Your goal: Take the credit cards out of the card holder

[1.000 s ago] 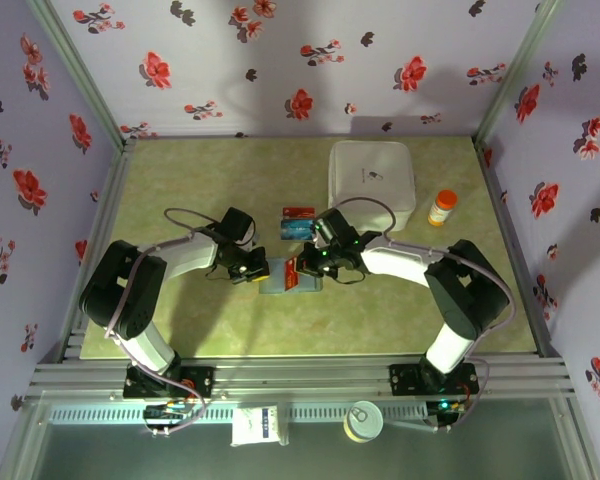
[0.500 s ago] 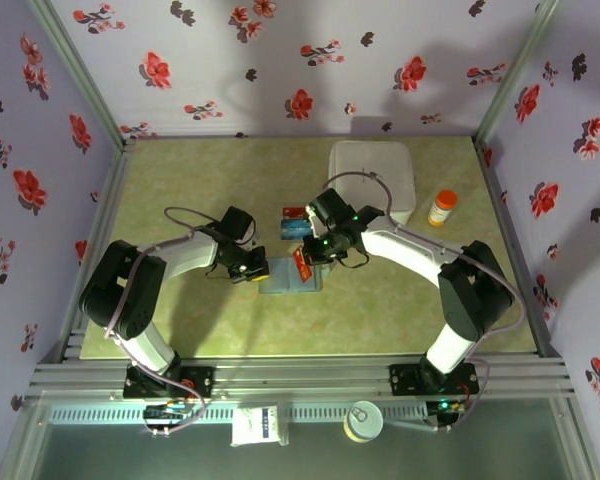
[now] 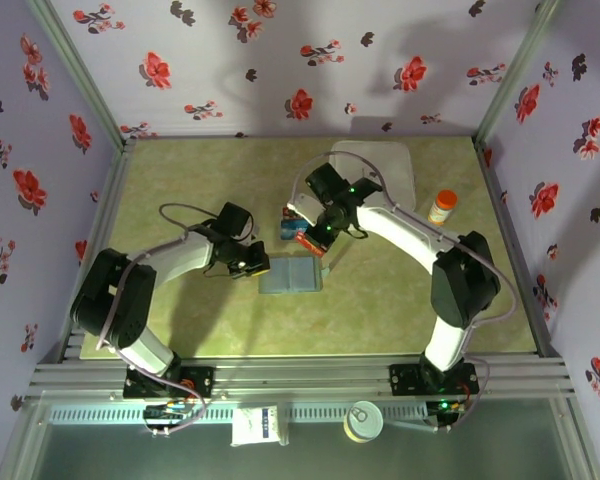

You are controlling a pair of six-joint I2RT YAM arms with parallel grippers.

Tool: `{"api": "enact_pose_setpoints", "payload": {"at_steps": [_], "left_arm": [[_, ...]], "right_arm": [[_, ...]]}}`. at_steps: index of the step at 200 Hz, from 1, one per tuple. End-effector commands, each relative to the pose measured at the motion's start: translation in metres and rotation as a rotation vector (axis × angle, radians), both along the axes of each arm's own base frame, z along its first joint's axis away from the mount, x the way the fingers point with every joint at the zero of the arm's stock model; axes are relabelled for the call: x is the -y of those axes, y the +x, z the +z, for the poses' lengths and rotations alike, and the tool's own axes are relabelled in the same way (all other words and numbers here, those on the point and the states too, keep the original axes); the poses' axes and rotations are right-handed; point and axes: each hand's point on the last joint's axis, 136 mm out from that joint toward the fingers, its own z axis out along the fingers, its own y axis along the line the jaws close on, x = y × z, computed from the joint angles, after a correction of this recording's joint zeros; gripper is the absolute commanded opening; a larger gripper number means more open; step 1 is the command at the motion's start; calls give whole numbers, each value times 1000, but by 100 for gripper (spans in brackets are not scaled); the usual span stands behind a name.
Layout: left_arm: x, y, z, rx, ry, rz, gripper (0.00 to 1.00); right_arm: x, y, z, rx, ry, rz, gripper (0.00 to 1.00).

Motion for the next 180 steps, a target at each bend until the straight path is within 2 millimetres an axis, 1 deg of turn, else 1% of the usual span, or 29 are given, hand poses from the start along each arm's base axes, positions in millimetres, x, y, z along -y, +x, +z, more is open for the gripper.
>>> {"api": "enact_pose_setpoints", "payload": {"at_steps": [1,31,35,52,94,114,138,160,180], "left_arm": [[-2,10,18,62,-3,-1,8],[-6,14,24,77,-9,10,8],[-7,14,24,76,-8,13,8],[-9,17,27,81,-11,26,8],[-13,24,31,84,-13,44,8],[-15,30,33,83,-16,58,8],[-12,35,33,78,-27,63,8],[-8,40,34,76,-39,68,8],[-5,49,38,89,-54,76,8]], "right_arm": [[5,7,3,60,-88,212,0],[-1,29,13,69,-99,289,0],[-1,32,11,62,-103,297,0],[-5,45,19,64,-102,324,0],[-12,77,23,71,-83,347,0],[-15,89,20,75,-81,356,0],[-18,99,16,85,-78,366,0],[-21,108,8,103,-81,374,0],[-24,116,2,121,-76,370,0]]}}
